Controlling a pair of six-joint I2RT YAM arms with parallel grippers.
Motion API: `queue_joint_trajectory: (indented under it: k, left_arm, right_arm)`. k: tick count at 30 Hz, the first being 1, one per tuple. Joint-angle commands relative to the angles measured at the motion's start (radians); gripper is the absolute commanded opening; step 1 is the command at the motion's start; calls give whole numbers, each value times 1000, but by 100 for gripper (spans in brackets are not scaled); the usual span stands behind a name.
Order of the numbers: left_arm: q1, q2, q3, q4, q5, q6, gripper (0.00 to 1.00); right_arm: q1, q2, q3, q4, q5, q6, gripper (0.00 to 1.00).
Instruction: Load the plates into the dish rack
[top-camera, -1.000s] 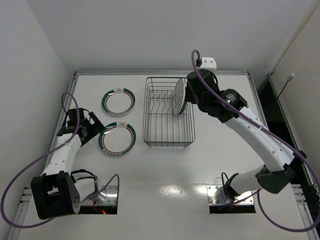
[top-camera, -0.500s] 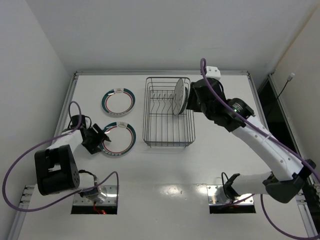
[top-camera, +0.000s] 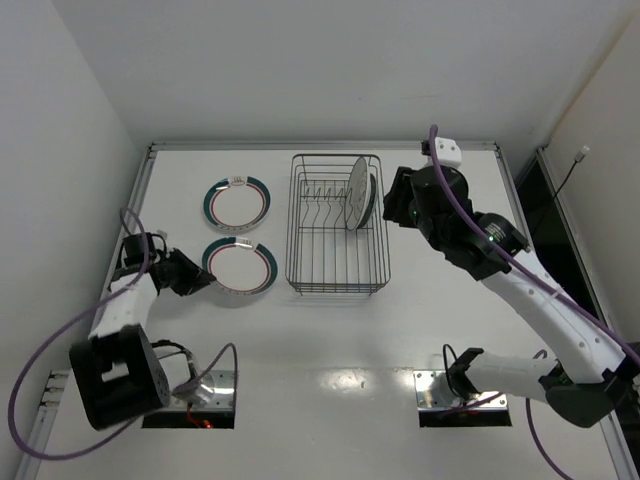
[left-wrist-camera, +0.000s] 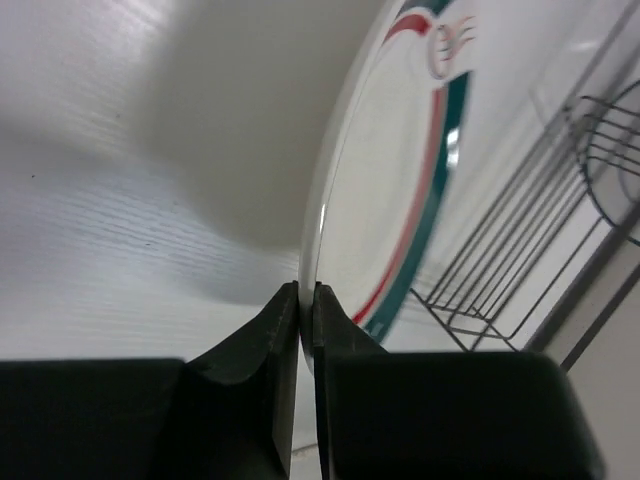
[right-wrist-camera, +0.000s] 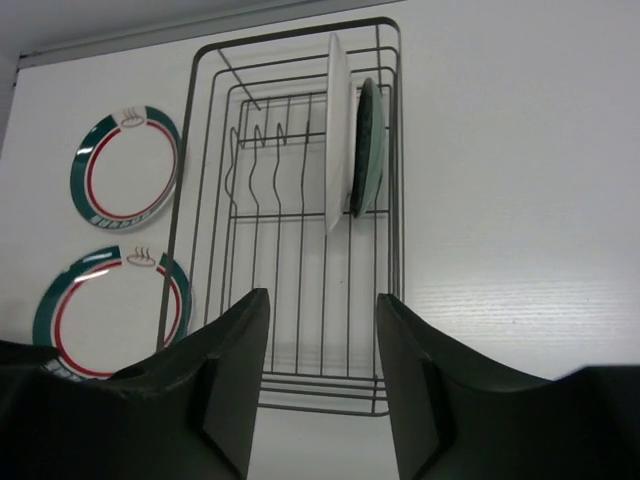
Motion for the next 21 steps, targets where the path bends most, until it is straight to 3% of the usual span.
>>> queue_joint_trajectory:
  k: [1,2,6,11,15,19,21]
  left_arm:
    - [-2,-209,19,-15,52,-52,0]
    - [-31,-246,46,-15,61,-92,0]
    - [-116,-381,138,-40,42,-140,0]
    - [-179,-404,233,-15,68,-106,0]
    - [-214,-414,281,34,121,-51,0]
    - [-232,-423,315,54,163,-26,0]
    - [-244,-423,267,158,284,-69,0]
  right_arm:
    - [-5,-92,-86,175,-84,-35,45]
    - [-5,-123,-168,230,-107,-35,61]
    - [-40,-200,-293,459,-302,-44,86]
    - [-72,-96,-324,573,-625,-24,89]
    - [-106,8,-379,757,-877,78,89]
    - [-115,76,-426,880,-1007,134,89]
    - [-124,97,-445,945,-1047,169,89]
